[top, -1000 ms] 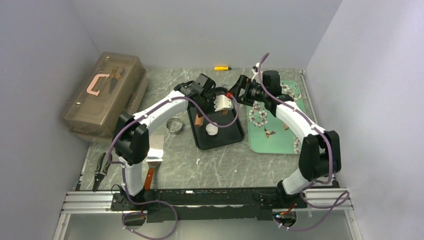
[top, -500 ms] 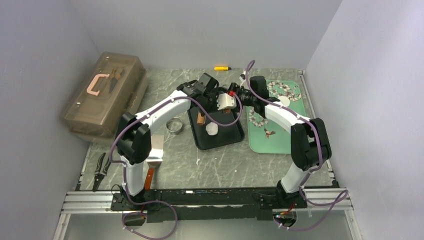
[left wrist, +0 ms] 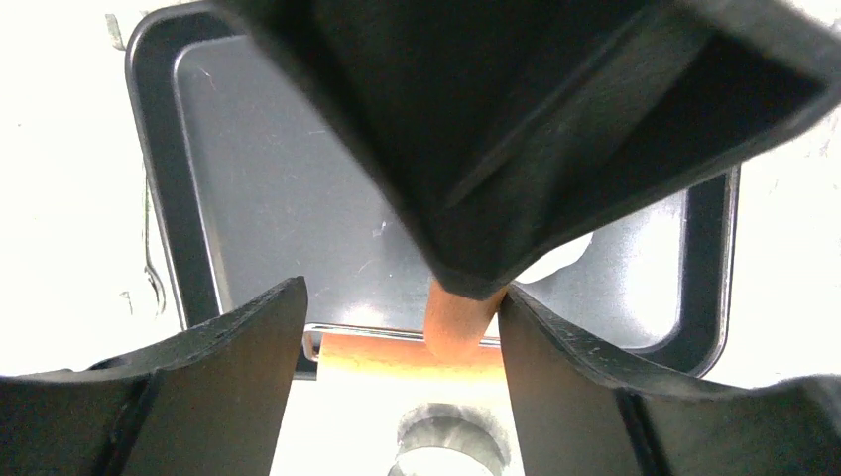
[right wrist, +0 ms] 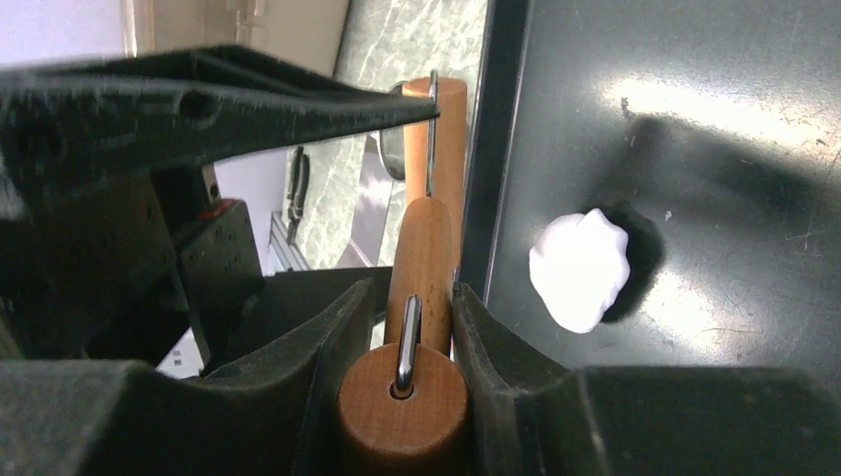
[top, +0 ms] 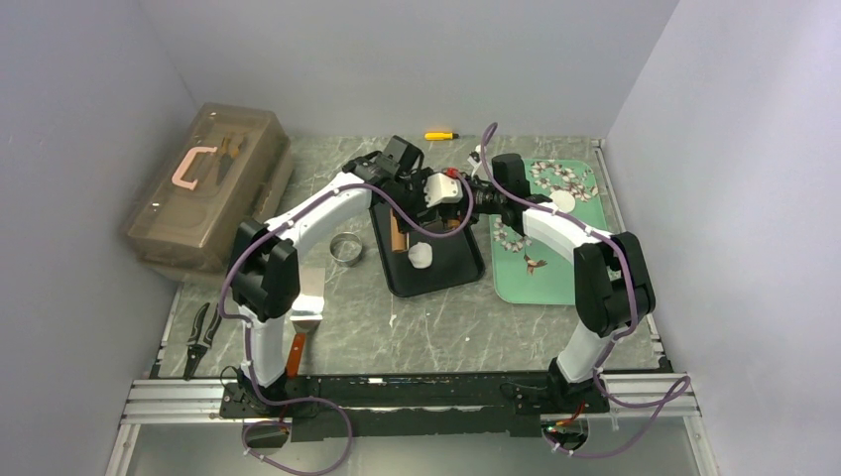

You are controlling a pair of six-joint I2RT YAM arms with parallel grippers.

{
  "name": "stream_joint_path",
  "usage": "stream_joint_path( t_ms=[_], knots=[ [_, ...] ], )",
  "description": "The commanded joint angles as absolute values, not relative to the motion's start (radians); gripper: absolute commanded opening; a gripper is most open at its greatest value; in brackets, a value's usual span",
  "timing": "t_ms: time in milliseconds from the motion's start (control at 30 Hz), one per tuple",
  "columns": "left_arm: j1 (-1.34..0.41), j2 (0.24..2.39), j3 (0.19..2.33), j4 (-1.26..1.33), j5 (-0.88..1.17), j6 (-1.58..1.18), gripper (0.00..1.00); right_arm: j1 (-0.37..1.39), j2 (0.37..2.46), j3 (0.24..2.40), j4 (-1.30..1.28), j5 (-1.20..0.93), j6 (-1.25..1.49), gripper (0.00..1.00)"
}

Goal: Roll out the dumpling wrappers from the dough

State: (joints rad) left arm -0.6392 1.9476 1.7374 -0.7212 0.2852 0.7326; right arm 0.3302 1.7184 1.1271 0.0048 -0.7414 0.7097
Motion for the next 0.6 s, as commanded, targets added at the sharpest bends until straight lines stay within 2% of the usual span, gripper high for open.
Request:
stream_joint_path(
  t_ms=[0,200,333,367,433,467,500,567],
  knots=[
    [-0.600,1.892,1.720,-0.654,0.400,0.736,0.76,0.335,1.686,1.155,0.018,-0.842,0.664,0.00],
    [-0.595,1.880,1.656,-0.618,0.448,0.757,0.78,0.335,1.658,1.163,0.048,-0.883,0.694,0.00],
    [-0.594,1.879,1.643,-0.622,0.504,0.770,0.82,0.334,1.648,1.175,0.040,-0.889,0.691,0.00],
    [-0.589,1.873,1.641,-0.622,0.524,0.766,0.88,0.332,1.647,1.180,0.030,-0.888,0.687,0.00],
    [-0.579,1.856,1.639,-0.620,0.566,0.755,0.88,0.327,1.645,1.181,0.028,-0.894,0.687,0.00],
    [-0.573,1.846,1.638,-0.615,0.576,0.750,0.87,0.325,1.643,1.174,0.047,-0.904,0.698,0.00],
    [-0.571,1.839,1.635,-0.608,0.572,0.750,0.79,0.324,1.641,1.170,0.069,-0.922,0.722,0.00],
    [-0.570,1.836,1.626,-0.595,0.532,0.761,0.58,0.324,1.635,1.161,0.110,-0.944,0.757,0.00]
  ],
)
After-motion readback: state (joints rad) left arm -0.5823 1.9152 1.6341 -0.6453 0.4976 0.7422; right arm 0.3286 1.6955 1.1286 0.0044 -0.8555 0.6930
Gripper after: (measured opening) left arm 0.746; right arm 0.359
